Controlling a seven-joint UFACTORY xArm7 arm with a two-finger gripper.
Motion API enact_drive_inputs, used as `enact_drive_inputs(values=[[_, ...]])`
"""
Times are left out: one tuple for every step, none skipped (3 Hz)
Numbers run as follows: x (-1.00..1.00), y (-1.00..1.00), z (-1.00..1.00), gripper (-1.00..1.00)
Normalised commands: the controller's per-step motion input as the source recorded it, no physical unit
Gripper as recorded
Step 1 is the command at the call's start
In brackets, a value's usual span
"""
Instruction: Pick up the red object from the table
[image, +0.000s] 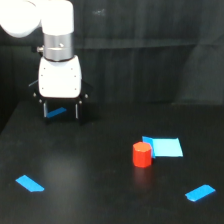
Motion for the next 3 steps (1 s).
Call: enact_drive_inputs(values=[[0.99, -0.75, -0.25, 1.0], [0.93, -0.67, -0.02, 1.0], [0.85, -0.63, 0.18, 1.0]])
